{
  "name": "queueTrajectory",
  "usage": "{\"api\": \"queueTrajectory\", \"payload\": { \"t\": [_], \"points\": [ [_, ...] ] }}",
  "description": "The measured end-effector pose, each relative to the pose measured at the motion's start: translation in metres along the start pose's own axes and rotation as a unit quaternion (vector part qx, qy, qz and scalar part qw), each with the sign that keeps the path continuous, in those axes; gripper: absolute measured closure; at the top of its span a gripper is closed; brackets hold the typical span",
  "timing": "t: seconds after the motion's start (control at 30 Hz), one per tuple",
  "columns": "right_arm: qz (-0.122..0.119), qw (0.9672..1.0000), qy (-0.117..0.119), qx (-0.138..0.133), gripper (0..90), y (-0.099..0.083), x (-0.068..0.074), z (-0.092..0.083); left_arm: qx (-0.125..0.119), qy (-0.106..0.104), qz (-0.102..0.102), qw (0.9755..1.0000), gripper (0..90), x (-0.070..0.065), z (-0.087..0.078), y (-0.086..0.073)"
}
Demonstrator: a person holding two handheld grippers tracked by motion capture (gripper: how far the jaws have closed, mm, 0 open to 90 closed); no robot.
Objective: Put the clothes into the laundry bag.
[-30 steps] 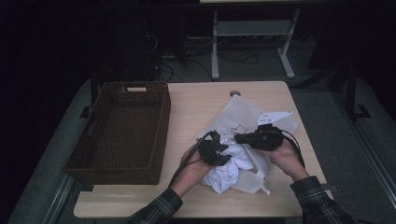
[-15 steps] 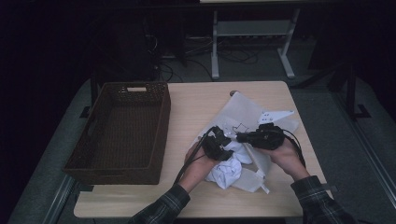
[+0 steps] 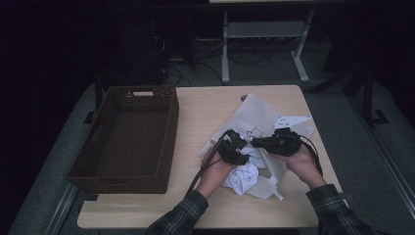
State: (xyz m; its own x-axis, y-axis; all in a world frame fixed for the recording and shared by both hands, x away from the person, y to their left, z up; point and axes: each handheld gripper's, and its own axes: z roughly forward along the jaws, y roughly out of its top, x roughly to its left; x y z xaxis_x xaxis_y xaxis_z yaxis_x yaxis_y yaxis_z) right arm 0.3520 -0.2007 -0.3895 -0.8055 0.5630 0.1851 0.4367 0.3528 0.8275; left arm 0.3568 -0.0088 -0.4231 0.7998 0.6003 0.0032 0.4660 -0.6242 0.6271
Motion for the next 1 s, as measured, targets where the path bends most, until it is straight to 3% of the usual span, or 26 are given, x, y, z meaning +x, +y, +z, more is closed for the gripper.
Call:
{"api": "queueTrajectory", "payload": {
  "t": [0.3,0.47,0.73,1.0],
  "points": [
    [0.006,1.0000,-0.006,0.000,87.8,-0.003,-0.005,0.000,-0.016,-0.012,0.004,0.9998,35.5,0.001,-0.012,-0.007],
    [0.007,0.9999,-0.007,0.003,87.7,-0.004,-0.005,0.002,-0.029,-0.023,0.010,0.9993,30.5,0.002,-0.032,-0.013],
    [0.005,0.9999,-0.007,0.007,87.6,-0.005,-0.005,0.006,-0.066,-0.039,0.006,0.9970,29.0,0.005,-0.075,-0.028],
    [0.002,0.9999,-0.006,0.013,87.2,-0.007,-0.004,0.007,-0.081,-0.078,0.012,0.9936,41.2,-0.012,-0.096,-0.051]
  ]
}}
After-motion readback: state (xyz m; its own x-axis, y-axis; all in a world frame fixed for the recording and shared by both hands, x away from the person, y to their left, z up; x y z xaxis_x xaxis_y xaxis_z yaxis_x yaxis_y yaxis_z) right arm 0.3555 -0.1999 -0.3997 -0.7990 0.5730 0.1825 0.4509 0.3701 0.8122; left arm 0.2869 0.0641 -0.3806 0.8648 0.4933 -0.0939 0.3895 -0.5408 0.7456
